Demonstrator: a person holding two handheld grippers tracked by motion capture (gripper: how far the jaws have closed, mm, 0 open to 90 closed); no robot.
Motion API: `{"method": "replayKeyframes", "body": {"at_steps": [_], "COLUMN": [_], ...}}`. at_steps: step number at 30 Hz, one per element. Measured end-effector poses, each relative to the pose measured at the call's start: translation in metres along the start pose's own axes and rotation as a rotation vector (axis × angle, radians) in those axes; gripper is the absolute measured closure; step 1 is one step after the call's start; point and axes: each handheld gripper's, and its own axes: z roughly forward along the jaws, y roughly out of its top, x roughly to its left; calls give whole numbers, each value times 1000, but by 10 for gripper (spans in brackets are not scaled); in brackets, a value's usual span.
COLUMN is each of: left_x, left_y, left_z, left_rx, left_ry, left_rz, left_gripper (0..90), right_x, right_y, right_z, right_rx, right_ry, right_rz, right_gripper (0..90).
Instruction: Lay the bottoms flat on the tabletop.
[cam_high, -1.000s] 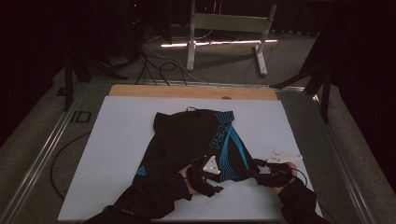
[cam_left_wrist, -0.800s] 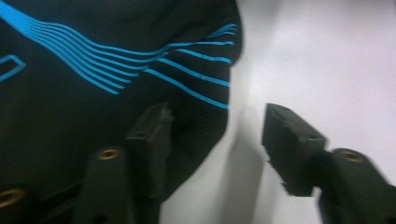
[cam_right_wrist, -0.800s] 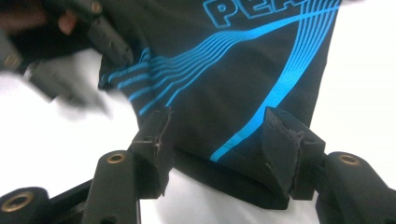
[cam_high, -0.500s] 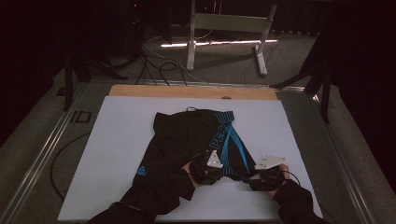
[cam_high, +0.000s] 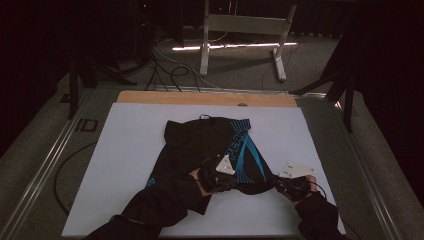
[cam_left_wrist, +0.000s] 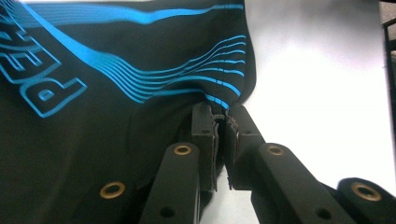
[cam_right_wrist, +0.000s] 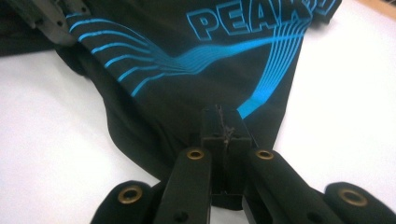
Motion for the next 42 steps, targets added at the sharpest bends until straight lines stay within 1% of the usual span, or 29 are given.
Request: {"method": "replayKeyframes", "body": {"at_steps": [1, 2, 5, 8, 9, 10, 11, 13, 15, 17, 18, 20, 22, 23, 25, 26, 27, 28, 29, 30, 31, 32, 34, 36, 37, 38, 39, 41, 42], "left_x": [1, 1, 2, 3, 3, 3, 3, 3, 0, -3, -5, -10, -15, -17, -21, -21, -24, -24, -25, -25, -26, -26, -27, -27, -27, -26, -26, -26, -24], "left_y": [2, 4, 11, 15, 14, 13, 11, 6, -1, -7, -11, -17, -23, -26, -32, -32, -36, -37, -39, -41, -41, -42, -42, -43, -43, -42, -42, -39, -36], "left_z": [-4, -9, -22, -32, -33, -32, -30, -23, -16, -9, -7, -3, 0, 1, 3, 3, 5, 6, 7, 7, 7, 7, 7, 7, 8, 8, 8, 7, 6], "left_rx": [3, -2, -19, -3, -3, 0, 4, 27, 43, 60, 67, 87, 97, 107, 112, 112, 114, 116, 125, 118, 114, 112, 110, 106, 105, 103, 103, 100, 101], "left_ry": [-6, -3, -19, -35, -35, -35, -40, -48, -63, -86, -97, -101, -99, -101, -105, -105, -105, -107, -103, -97, -95, -89, -62, -37, -34, -33, -32, -40, -54], "left_rz": [8, 13, 23, 33, 27, 23, 18, 11, 7, 0, -2, 8, 3, 7, 4, 4, 1, 4, 12, 18, 19, 23, 34, 32, 33, 30, 28, 36, 22], "left_gripper": [841, 841, 840, 838, 838, 837, 836, 826, 815, 778, 741, 624, 572, 565, 563, 563, 563, 563, 563, 565, 568, 570, 632, 701, 727, 746, 766, 813, 847], "right_x": [1, 2, 5, 7, 7, 8, 9, 11, 15, 19, 20, 20, 17, 16, 9, 9, 5, -3, -5, -9, -11, -11, -11, -11, -11, -12, -12, -11, -10], "right_y": [1, 2, 5, 6, 6, 5, 5, 4, 3, 2, 1, -1, -3, -4, -6, -6, -6, -9, -11, -13, -16, -17, -18, -19, -20, -20, -20, -18, -16], "right_z": [-1, -1, -3, -5, -5, -5, -5, -1, 3, 8, 11, 15, 16, 17, 14, 14, 13, 12, 12, 14, 15, 16, 18, 21, 23, 24, 24, 22, 21], "right_rx": [-2, -3, -19, -54, -61, -66, -69, -61, -44, -12, 6, 26, 40, 36, 8, 8, 2, 21, 29, 48, 58, 69, 100, 135, 159, 163, 162, 170, 175], "right_ry": [1, 15, 23, 39, 41, 48, 57, 79, 97, 90, 99, 100, 104, 99, 102, 102, 77, 27, 15, 7, 21, 17, 18, 20, 23, 35, 49, 27, 21], "right_rz": [-6, 1, -6, -20, -23, -24, -27, -34, -51, -83, -81, -85, -73, -62, -5, -5, 28, 76, 99, 118, 136, 142, 151, 152, 151, 158, 171, 150, 143], "right_gripper": [900, 900, 900, 898, 893, 846, 762, 668, 547, 495, 470, 451, 419, 425, 424, 424, 426, 428, 425, 423, 422, 422, 429, 491, 501, 545, 617, 827, 860]}}
